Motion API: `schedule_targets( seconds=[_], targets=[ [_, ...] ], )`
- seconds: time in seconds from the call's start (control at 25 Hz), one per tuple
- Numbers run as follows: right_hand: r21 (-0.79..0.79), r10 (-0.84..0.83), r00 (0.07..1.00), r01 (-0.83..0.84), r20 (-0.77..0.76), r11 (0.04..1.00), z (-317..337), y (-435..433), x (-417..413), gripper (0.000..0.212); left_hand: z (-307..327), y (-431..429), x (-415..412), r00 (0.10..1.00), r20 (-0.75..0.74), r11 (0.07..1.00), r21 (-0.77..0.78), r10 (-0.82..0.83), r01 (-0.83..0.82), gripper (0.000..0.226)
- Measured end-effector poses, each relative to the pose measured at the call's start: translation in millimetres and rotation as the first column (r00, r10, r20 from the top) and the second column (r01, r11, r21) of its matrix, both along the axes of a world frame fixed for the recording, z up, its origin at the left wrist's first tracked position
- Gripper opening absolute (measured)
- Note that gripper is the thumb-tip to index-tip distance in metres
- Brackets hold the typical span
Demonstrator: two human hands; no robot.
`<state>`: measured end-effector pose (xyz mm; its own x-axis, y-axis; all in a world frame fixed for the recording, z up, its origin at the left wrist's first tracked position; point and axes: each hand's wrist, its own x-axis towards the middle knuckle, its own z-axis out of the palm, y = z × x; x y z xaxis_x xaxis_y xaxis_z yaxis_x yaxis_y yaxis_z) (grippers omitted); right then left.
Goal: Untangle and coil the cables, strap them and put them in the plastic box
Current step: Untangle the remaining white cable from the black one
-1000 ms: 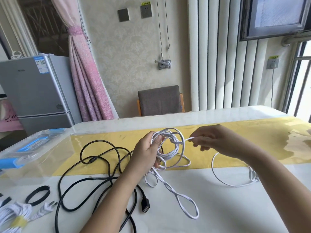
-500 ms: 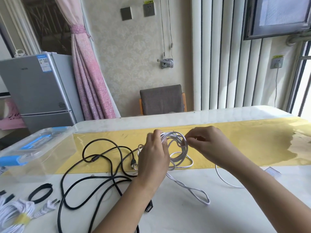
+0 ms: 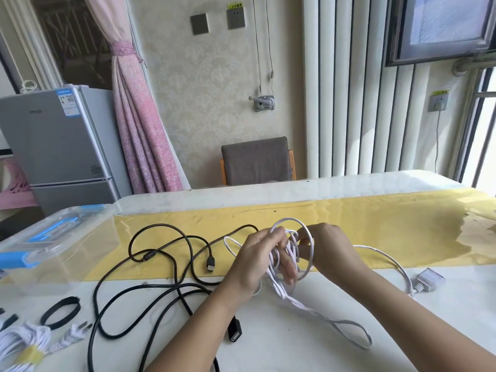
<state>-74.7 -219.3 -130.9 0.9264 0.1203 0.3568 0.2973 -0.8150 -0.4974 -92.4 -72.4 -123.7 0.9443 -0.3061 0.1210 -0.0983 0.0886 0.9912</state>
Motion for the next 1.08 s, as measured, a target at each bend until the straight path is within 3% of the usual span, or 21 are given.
schedule_targets(
  seconds=[0.08,0.16,0.24,0.32,0.44,0.52,0.6,0.72,0.88,1.0,1.08],
  targets=[
    [-0.022,0.035,0.999,-0.035,-0.005,0.999,2,4,-2,0.012,8,1,-4,0.988,-0.153,0.989,-0.147,-0.026,0.003,0.037],
    [0.074,0.054,0.997,-0.057,0.048,0.996,5,6,-4,0.007,9,3,-1,0.972,-0.229,0.972,-0.233,-0.044,-0.011,0.040],
    [0.103,0.027,0.994,-0.038,0.109,0.994,5,6,-5,0.011,10,3,-2,0.953,-0.292,0.940,-0.341,-0.083,-0.023,0.037],
    [0.036,0.003,0.983,-0.010,0.182,0.999,3,4,-3,0.011,10,-2,-3,0.951,-0.293,0.921,-0.389,-0.094,-0.029,0.035],
    [-0.043,-0.026,0.945,0.043,0.325,0.998,6,0,-3,0.013,6,1,2,0.980,-0.188,0.933,-0.339,0.060,-0.122,0.029],
    [-0.111,-0.004,0.904,0.057,0.427,0.992,11,-2,-5,0.018,3,11,10,0.961,0.103,0.965,-0.085,0.255,-0.247,0.031],
    [-0.192,0.044,0.886,0.051,0.462,0.980,15,-4,-6,0.019,2,25,16,0.809,0.450,0.854,0.168,0.377,-0.492,0.037],
    [-0.203,0.039,0.869,0.071,0.493,0.977,25,-9,-8,0.006,7,35,16,0.572,0.698,0.686,0.158,0.431,-0.710,0.034],
    [0.008,-0.096,0.861,0.106,0.499,0.994,42,-17,-16,0.029,14,39,15,0.350,0.817,0.526,0.067,0.459,-0.848,0.035],
    [0.145,-0.208,0.833,0.155,0.513,0.977,52,-46,-15,0.033,21,79,26,0.163,0.822,0.310,-0.017,0.546,-0.951,0.028],
    [0.282,-0.299,0.846,0.185,0.442,0.941,60,-67,-13,0.023,21,99,33,0.173,0.800,0.228,0.047,0.574,-0.973,0.023]
  ],
)
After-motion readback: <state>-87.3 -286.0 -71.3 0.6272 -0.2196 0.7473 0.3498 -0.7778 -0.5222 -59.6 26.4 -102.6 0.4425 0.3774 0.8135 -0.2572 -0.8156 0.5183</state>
